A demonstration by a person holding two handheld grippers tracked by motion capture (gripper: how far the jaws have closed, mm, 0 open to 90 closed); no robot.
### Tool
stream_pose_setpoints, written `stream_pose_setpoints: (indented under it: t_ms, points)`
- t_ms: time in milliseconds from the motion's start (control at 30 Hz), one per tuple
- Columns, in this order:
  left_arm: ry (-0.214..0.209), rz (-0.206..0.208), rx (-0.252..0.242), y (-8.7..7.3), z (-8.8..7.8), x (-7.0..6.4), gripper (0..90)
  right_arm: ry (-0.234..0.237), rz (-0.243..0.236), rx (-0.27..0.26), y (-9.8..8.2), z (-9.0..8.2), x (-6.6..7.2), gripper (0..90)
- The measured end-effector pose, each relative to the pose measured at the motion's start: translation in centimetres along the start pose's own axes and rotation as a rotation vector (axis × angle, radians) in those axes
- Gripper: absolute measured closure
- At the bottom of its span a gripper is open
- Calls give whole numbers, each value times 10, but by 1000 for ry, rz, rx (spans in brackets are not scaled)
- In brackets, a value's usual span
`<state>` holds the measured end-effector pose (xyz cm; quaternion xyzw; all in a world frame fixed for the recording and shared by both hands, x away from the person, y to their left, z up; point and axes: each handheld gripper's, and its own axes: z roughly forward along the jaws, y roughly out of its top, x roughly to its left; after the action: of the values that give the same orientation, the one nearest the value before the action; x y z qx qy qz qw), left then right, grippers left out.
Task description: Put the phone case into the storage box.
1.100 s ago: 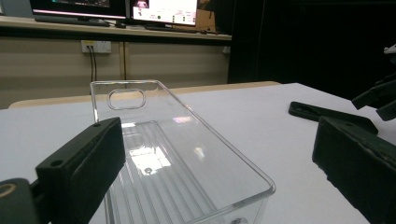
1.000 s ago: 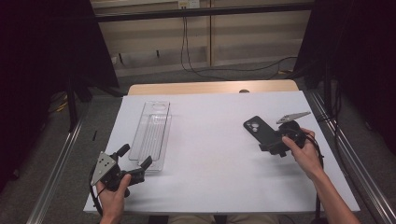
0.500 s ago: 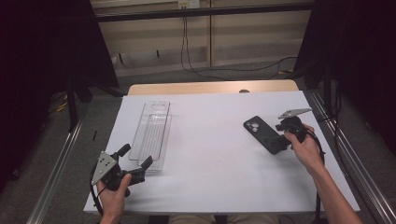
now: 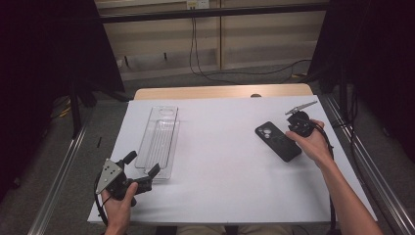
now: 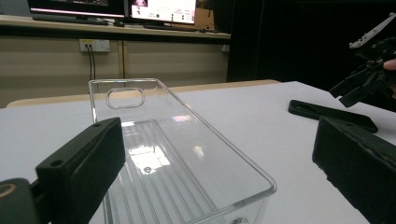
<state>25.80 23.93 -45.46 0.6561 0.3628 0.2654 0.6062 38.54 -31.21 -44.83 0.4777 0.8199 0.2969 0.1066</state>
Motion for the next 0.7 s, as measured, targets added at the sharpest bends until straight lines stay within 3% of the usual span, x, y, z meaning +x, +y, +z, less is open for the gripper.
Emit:
stream_pose_setpoints:
  t_ms: [67, 100, 200, 267, 333, 367, 400, 700]
  points:
    - [-5, -3, -1, 0, 0, 0, 27, 6, 15, 16, 0, 2, -1, 41]
    - [-1, -5, 6, -1, 1, -1, 27, 16, 34, 64, 1, 5, -3, 47]
    - [-17, 0, 5, -1, 2, -1, 27, 24, 29, 79, 3, 6, -6, 57]
    - [-12, 3, 5, -1, 2, -1, 27, 20, 40, 131, 6, 10, -7, 49]
    - [-10, 0, 5, -1, 1, -1, 27, 23, 30, 164, 6, 16, -8, 90]
    - [-5, -5, 0, -1, 1, -2, 27, 35, 51, 181, 6, 18, -6, 109]
    - [-7, 0, 3, -1, 1, -1, 27, 34, 20, 187, 5, 21, -8, 116]
    - [-11, 4, 5, -1, 2, -1, 27, -6, -14, 236, 9, 30, -1, 77]
